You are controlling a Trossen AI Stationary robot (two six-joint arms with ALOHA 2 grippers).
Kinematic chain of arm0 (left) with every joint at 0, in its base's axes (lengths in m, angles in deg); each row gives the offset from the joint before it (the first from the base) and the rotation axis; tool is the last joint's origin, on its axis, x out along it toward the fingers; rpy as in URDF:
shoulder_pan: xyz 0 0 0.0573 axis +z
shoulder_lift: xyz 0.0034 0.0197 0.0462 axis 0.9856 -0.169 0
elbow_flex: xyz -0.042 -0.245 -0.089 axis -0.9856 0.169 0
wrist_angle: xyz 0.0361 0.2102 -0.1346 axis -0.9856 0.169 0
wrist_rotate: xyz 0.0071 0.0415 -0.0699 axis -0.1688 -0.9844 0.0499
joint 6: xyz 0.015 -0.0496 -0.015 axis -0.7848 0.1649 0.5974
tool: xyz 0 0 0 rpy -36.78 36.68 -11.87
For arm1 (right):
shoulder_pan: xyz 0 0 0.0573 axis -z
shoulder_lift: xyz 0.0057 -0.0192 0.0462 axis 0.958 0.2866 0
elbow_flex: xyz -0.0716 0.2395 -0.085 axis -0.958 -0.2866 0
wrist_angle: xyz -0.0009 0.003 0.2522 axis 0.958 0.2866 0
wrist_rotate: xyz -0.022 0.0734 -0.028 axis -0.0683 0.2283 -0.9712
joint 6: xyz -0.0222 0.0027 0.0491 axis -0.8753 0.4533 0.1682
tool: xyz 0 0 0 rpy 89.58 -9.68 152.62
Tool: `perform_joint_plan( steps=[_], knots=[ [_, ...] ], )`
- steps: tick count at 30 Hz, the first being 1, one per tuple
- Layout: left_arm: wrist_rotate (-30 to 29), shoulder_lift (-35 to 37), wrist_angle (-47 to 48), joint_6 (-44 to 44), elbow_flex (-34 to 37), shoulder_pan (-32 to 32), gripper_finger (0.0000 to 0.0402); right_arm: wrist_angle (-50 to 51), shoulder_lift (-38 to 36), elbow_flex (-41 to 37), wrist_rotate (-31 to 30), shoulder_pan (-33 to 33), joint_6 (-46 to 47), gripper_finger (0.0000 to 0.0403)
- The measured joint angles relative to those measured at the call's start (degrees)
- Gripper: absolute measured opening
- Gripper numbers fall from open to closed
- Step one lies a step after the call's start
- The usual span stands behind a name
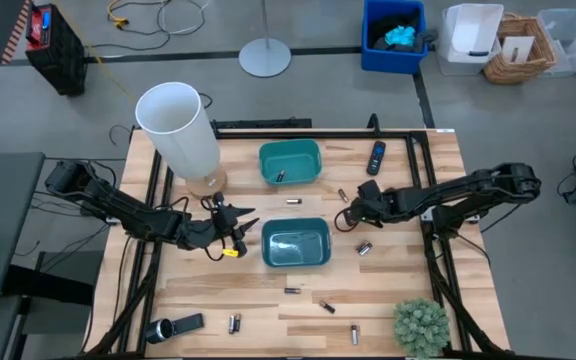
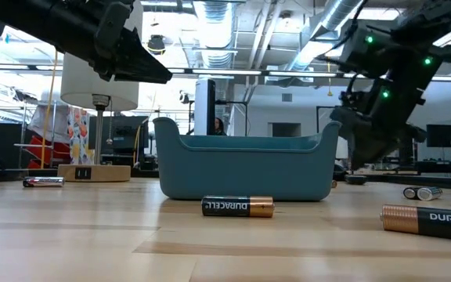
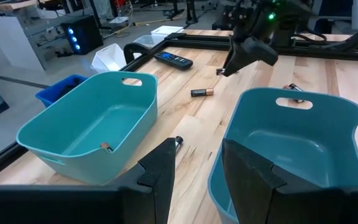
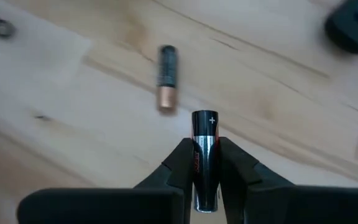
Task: Sort batteries
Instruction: Put the silver battery into the blue bin
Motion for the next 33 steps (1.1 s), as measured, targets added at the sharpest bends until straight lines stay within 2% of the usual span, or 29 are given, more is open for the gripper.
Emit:
perform_joint_plan(
  steps=[6,10,16,20,23,33],
  knots=[
    [0.0,0.0,0.0,0.3,0.0,0.0,0.0128,-0.3,0.0,3.4,-0.9,-3.8,-3.6,0.0071],
    [0.0,0.0,0.0,0.4,0.0,0.0,0.0128,-4.1,-0.1,5.8,-1.8,-7.3,-8.4,0.0071],
    [0.0,0.0,0.0,0.7,0.0,0.0,0.0128,-23.2,1.7,6.7,-2.7,-12.1,-20.7,0.0071],
    [0.0,0.0,0.0,1.3,0.0,0.4,0.0128,-36.4,5.6,6.7,-1.8,-14.8,-28.4,0.0071],
    [0.0,0.0,0.0,2.2,0.0,0.7,0.0128,-42.5,8.9,6.7,-1.5,-16.6,-31.6,0.0071],
    [0.0,0.0,0.4,3.2,0.0,0.8,0.0128,-44.1,16.5,13.3,1.0,-19.7,-37.6,0.0071]
  ],
)
